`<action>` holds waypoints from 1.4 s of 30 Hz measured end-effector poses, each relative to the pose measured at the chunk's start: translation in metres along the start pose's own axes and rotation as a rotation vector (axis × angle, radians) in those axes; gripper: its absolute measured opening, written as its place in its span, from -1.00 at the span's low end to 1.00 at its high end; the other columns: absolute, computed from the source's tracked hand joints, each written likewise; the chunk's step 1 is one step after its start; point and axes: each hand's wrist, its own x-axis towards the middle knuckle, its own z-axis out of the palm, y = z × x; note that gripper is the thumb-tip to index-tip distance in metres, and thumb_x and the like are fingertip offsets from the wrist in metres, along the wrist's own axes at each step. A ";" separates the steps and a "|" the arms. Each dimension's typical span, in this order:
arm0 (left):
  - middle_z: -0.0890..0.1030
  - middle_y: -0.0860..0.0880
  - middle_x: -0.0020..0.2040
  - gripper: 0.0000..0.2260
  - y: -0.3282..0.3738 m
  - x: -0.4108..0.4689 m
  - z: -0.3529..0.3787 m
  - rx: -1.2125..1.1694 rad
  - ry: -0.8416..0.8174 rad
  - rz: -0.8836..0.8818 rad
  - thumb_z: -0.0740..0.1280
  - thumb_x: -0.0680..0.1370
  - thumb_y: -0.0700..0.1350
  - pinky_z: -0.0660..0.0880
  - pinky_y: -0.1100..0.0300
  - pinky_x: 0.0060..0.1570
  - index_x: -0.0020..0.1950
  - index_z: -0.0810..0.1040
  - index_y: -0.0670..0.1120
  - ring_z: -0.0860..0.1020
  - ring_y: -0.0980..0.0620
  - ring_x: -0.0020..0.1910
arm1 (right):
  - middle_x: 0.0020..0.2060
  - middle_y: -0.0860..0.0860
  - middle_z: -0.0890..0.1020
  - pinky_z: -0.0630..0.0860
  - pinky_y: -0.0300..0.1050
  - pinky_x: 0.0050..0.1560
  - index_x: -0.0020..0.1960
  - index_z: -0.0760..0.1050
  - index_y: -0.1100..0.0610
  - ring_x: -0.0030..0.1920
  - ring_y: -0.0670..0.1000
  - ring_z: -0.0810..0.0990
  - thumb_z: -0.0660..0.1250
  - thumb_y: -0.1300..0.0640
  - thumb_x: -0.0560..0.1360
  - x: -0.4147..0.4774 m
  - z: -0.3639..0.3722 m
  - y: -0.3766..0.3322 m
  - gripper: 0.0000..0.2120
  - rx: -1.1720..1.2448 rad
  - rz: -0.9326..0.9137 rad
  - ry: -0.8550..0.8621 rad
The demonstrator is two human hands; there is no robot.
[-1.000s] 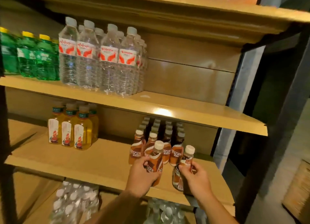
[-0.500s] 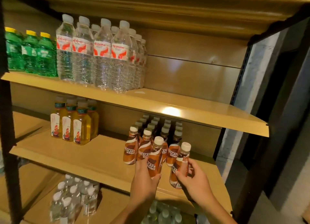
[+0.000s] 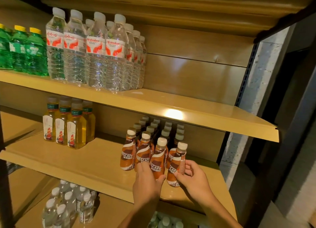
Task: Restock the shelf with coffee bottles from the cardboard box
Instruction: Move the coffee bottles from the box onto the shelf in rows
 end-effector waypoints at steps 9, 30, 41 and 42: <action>0.39 0.12 0.10 -0.48 -0.016 0.014 0.007 -0.001 -0.007 0.118 0.53 0.45 0.16 0.56 0.13 0.12 0.16 0.25 0.10 0.49 0.10 0.12 | 0.04 0.02 0.74 0.66 0.04 0.11 0.28 0.57 0.08 0.07 0.00 0.72 0.51 0.35 0.44 0.019 -0.003 0.009 -0.56 -0.007 -0.002 -0.047; 0.55 0.09 -0.06 -0.52 -0.030 0.013 0.017 0.072 0.100 0.298 0.61 0.38 0.09 0.61 0.28 -0.16 0.16 0.49 -0.03 0.61 0.13 -0.13 | 0.08 -0.09 0.73 0.62 0.01 0.21 0.35 0.55 0.07 0.12 -0.08 0.69 0.52 0.27 0.46 0.027 -0.011 -0.003 -0.52 -0.104 0.023 -0.151; 0.42 0.19 0.03 -0.63 -0.028 0.014 0.006 0.054 -0.053 0.178 0.37 0.61 0.05 0.30 0.41 -0.01 0.38 0.43 -0.01 0.42 0.25 0.00 | 0.02 0.01 0.74 0.65 0.09 0.14 0.21 0.57 0.10 0.04 -0.01 0.73 0.53 0.29 0.44 0.028 -0.007 -0.001 -0.62 -0.119 0.064 -0.091; 0.42 0.20 0.02 -0.63 -0.027 0.013 0.005 0.063 -0.050 0.174 0.37 0.61 0.07 0.29 0.43 -0.06 0.36 0.43 -0.01 0.42 0.25 -0.02 | 0.02 0.00 0.75 0.64 0.09 0.15 0.23 0.57 0.09 0.04 -0.01 0.73 0.53 0.29 0.45 0.027 -0.007 -0.002 -0.61 -0.123 0.072 -0.100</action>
